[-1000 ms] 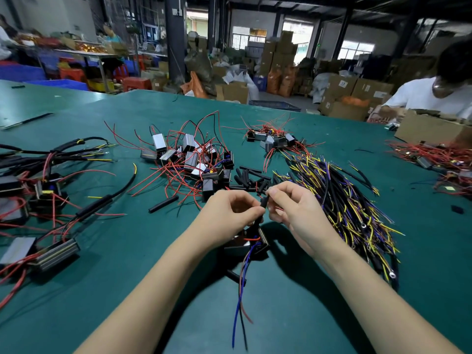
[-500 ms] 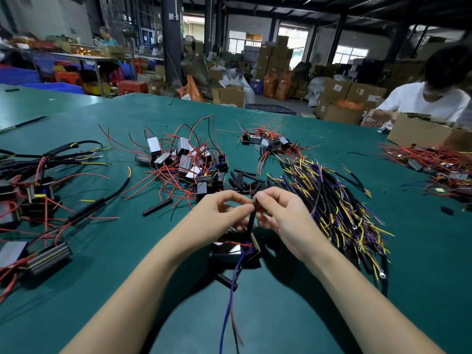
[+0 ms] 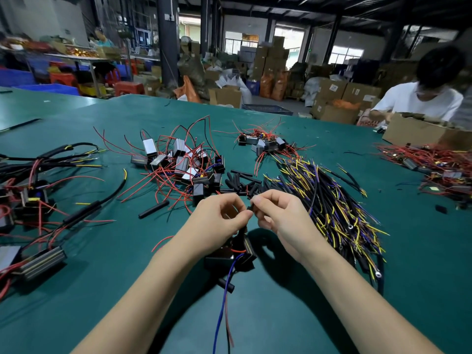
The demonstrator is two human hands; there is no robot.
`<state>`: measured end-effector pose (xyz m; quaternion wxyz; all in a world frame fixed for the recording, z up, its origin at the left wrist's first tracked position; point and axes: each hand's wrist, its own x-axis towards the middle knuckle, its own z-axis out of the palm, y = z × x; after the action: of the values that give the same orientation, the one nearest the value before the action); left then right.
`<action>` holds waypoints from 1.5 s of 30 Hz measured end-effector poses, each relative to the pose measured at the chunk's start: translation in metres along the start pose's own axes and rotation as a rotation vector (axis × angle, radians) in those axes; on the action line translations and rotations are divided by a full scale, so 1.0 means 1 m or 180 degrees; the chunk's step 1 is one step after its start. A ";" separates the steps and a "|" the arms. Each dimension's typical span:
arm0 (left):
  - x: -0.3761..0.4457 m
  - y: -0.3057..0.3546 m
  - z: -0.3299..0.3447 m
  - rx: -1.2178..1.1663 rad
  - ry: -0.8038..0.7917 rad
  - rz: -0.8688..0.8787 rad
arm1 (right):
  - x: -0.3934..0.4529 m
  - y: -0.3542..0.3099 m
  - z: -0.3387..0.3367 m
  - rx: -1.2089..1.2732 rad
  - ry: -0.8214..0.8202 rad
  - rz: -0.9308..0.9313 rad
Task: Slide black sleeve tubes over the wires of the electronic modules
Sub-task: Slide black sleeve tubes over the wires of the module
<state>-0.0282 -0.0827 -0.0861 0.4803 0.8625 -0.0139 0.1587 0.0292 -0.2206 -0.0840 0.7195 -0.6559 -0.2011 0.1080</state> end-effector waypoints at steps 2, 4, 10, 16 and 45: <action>0.001 0.000 0.000 0.0166 0.0014 0.0046 | 0.000 0.001 -0.001 0.0019 -0.0013 0.0060; 0.000 -0.001 -0.001 0.0246 0.0041 0.0089 | 0.000 0.000 -0.003 0.0000 -0.0159 0.0139; -0.004 -0.004 -0.003 0.0035 0.0054 0.0003 | 0.008 -0.018 -0.031 -0.0446 -0.0138 0.0204; -0.006 -0.002 -0.002 -0.0113 0.0102 -0.0155 | 0.013 -0.014 -0.055 -0.3255 0.0161 -0.0275; -0.020 0.000 -0.048 -0.0886 -0.1835 -0.0529 | 0.007 -0.027 -0.045 -0.0930 0.0662 -0.0152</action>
<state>-0.0601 -0.0452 -0.0681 0.5811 0.7962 -0.1004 -0.1351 0.0515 -0.2612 -0.0594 0.6358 -0.7561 -0.1547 -0.0079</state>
